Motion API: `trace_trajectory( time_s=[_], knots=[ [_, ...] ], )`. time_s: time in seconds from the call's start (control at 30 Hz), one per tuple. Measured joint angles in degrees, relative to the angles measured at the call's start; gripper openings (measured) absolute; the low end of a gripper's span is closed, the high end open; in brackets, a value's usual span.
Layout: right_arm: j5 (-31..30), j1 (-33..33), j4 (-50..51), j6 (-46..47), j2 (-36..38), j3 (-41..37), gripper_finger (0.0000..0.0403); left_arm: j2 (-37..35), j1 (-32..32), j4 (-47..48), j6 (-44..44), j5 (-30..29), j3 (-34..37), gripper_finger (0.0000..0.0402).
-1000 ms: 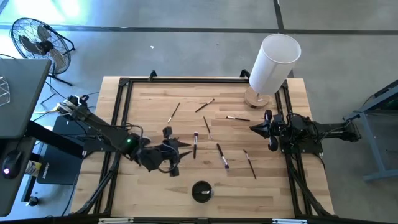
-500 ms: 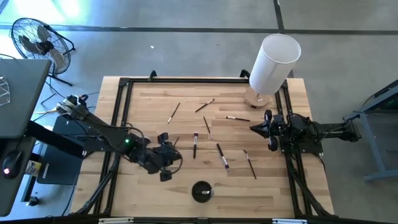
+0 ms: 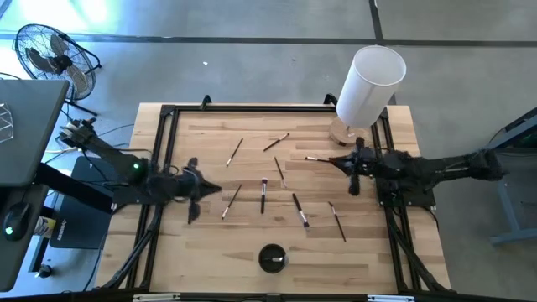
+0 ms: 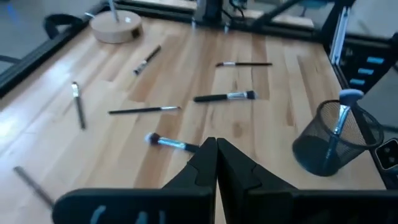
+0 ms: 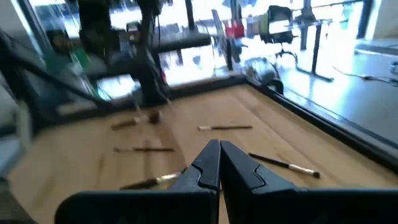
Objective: Put items in baskets/containers
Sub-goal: Put the black eyeshadow brush into the black pen holder
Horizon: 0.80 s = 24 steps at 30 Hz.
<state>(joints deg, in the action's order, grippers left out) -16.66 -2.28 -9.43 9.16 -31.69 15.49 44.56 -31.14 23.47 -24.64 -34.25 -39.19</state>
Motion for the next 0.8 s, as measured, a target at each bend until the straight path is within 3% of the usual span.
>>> trace_trajectory(
  time_s=[0.23,0.43,0.6,0.8],
  knots=[
    [-5.35,0.92,14.94,-4.7,-32.08,23.83,0.0,-12.79,0.0,0.56,1.41,-2.09,6.02,0.0],
    [1.77,5.73,36.73,-4.75,-53.52,42.31,0.0,-18.96,0.0,1.3,3.6,-0.49,7.07,0.0],
    [4.53,9.97,49.96,-4.76,-65.96,52.14,0.0,-19.57,0.0,2.7,3.64,0.88,7.14,0.0],
    [6.65,15.04,54.69,-8.04,-72.62,54.96,0.0005,-19.39,0.0,3.26,3.61,4.31,7.14,0.0]
  ],
)
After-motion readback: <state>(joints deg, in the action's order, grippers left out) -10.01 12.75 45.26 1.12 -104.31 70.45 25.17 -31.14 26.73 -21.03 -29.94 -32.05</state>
